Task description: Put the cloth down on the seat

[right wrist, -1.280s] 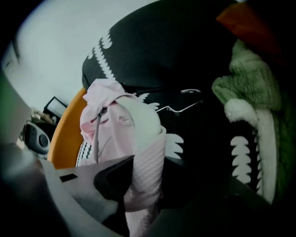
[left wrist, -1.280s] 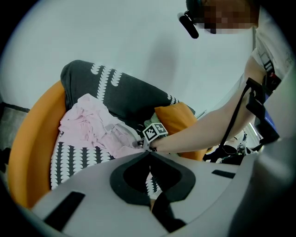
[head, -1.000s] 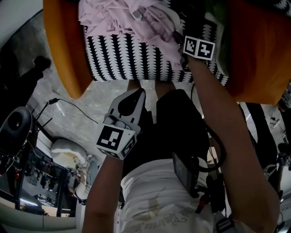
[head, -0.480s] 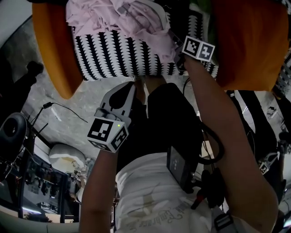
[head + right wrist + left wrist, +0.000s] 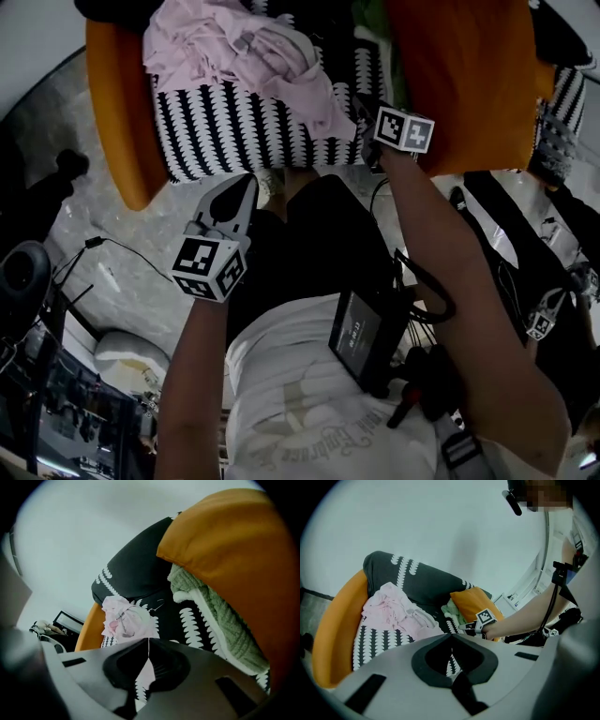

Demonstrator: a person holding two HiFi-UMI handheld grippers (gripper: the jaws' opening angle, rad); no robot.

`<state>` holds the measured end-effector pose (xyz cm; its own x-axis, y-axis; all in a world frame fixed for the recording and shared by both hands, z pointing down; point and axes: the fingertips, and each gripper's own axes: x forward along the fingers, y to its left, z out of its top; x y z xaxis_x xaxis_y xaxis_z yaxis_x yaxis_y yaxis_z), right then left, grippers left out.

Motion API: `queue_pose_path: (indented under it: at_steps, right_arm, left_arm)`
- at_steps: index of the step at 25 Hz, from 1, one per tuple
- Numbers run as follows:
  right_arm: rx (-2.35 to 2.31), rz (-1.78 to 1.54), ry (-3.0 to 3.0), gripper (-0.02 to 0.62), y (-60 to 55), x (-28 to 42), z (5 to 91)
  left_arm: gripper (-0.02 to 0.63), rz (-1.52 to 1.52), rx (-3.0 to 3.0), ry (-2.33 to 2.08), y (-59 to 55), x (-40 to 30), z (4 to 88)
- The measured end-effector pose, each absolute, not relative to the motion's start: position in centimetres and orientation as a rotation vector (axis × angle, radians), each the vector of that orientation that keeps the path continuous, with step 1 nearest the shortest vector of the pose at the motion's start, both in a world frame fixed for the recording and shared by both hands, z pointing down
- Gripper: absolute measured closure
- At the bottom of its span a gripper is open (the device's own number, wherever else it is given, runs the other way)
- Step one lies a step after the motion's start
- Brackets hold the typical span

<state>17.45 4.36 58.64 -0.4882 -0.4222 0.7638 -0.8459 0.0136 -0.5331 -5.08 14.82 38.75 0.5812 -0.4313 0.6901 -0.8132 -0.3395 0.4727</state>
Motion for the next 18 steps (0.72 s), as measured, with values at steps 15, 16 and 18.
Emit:
queue_pose_path:
  at_steps: [15, 16, 18]
  right_arm:
    - [1.109, 1.176, -2.316, 0.58, 10.2, 10.4, 38.3]
    - [1.096, 1.134, -2.34, 0.58, 10.2, 10.1, 37.2]
    - [1.068, 1.051, -2.388, 0.58, 10.0, 9.5, 35.0]
  left_arm:
    - [0.594, 0.527, 2.089, -1.06, 19.9, -9.3, 28.9]
    - [0.594, 0.521, 2.1, -1.071, 19.8, -9.8, 28.6]
    - [0.594, 0.501, 2.118, -1.096, 19.5, -10.7, 28.0]
